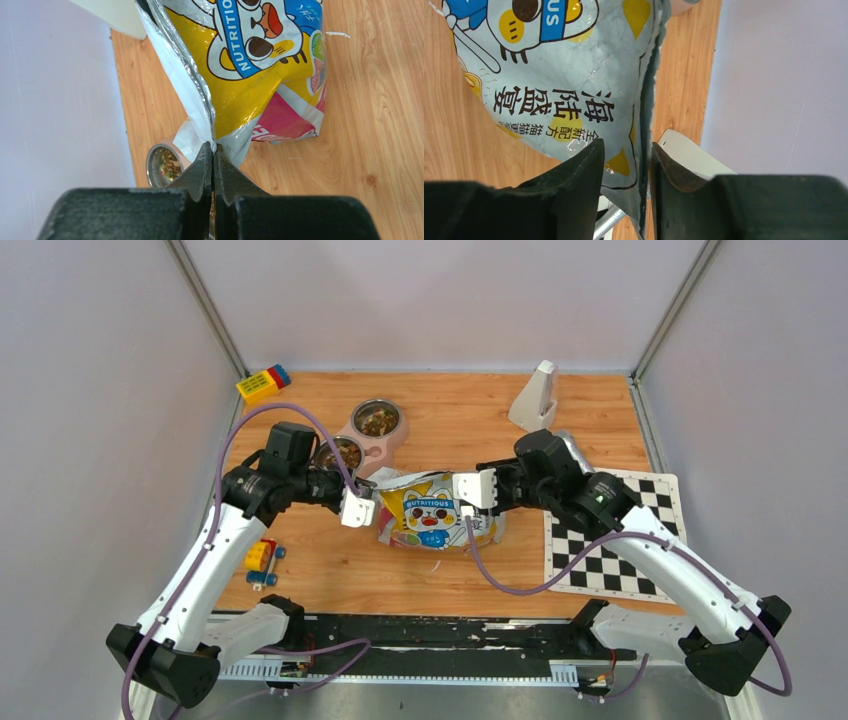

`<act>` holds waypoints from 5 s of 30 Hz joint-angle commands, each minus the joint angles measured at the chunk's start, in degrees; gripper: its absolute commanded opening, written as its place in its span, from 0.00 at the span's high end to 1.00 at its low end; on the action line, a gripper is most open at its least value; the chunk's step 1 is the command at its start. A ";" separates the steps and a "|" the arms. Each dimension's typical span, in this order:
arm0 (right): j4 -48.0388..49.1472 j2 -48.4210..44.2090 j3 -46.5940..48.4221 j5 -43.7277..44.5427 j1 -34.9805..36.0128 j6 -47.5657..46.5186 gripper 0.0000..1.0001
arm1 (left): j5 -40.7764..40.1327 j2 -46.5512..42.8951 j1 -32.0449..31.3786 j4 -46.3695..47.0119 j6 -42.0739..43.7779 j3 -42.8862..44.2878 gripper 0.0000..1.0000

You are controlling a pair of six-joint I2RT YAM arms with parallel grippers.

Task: Serve the pet food
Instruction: Close the pet food bag at the center of the board.

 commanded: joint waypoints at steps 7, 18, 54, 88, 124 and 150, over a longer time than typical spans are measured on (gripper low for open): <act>5.50 1.16 -0.96 3.81 0.40 -0.98 1.00 | 1.17 0.49 -0.75 -3.85 -0.30 0.42 1.00; 5.92 1.55 -0.46 0.21 3.41 -0.77 0.45 | 1.42 0.88 -0.82 -3.96 -0.45 0.67 1.00; 6.24 3.07 6.49 -5.78 -0.15 11.02 1.00 | -5.79 8.04 -10.13 2.14 -19.17 10.34 0.33; 5.01 4.21 8.49 -22.47 -6.12 18.14 1.00 | -5.62 14.24 -14.09 13.23 -39.11 14.06 0.49; 8.30 5.04 6.86 -34.22 -12.07 24.66 1.00 | -2.67 19.26 -18.65 15.82 -41.86 16.13 0.81; 11.43 -3.83 -4.18 -29.46 -13.44 15.19 0.42 | -4.84 19.73 -20.90 17.63 -42.43 15.76 0.33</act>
